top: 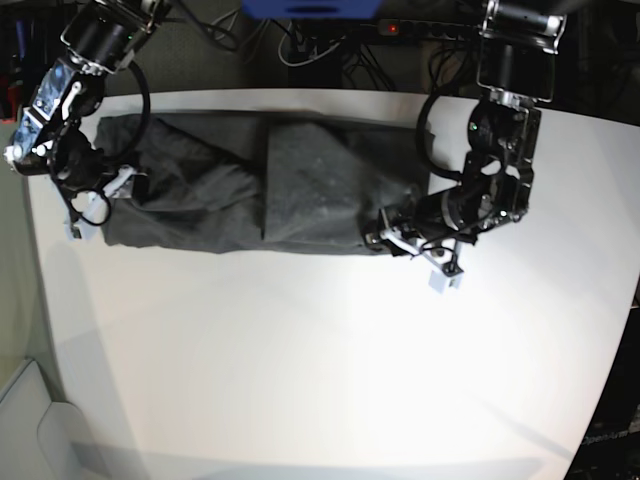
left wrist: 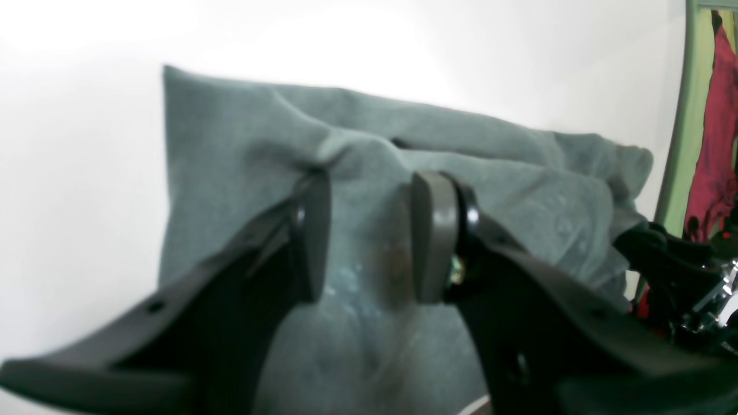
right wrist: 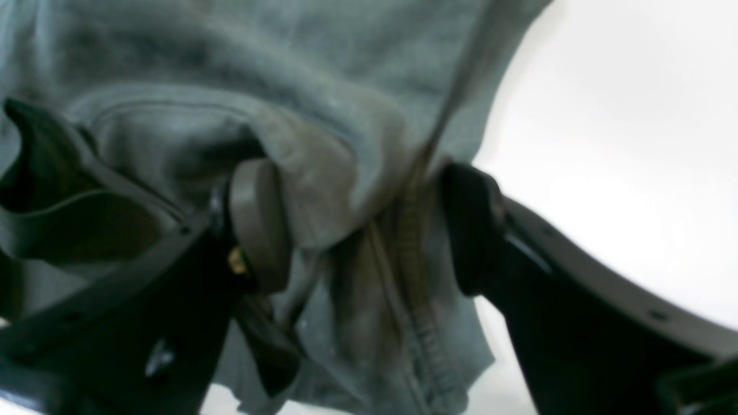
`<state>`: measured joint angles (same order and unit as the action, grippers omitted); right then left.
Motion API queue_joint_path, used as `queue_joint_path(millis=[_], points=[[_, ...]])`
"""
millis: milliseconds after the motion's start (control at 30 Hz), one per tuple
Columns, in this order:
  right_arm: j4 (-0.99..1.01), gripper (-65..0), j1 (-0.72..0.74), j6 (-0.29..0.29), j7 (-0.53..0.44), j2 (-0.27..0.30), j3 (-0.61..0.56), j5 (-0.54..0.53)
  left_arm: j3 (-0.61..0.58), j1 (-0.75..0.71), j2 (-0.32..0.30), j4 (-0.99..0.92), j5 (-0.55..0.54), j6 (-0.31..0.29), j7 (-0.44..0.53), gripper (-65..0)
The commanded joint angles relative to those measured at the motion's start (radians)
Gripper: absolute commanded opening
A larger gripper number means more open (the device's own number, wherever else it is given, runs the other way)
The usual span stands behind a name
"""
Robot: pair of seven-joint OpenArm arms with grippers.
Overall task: Layout the t-shirt on the table in an organized manner, then fold the t-shirt properly
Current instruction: 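Grasp both strip ends, right gripper at its end, left at the other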
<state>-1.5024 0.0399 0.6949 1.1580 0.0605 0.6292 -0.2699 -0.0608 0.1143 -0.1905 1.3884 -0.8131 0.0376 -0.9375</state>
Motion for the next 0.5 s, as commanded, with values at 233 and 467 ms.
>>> queue_joint_path(millis=[233, 467], points=[[0.004, -48.5, -0.004, 0.003, 0.040, -0.041, -0.006, 0.007, 0.006, 0.023, -0.002, 0.021, -0.018, -0.005, 0.008, -41.5], [0.001, -65.0, -0.005, 0.003, 0.037, -0.060, -0.006, 0.007, 0.014, 0.026, -0.002, 0.032, -0.041, -0.005, 0.018, -41.5]])
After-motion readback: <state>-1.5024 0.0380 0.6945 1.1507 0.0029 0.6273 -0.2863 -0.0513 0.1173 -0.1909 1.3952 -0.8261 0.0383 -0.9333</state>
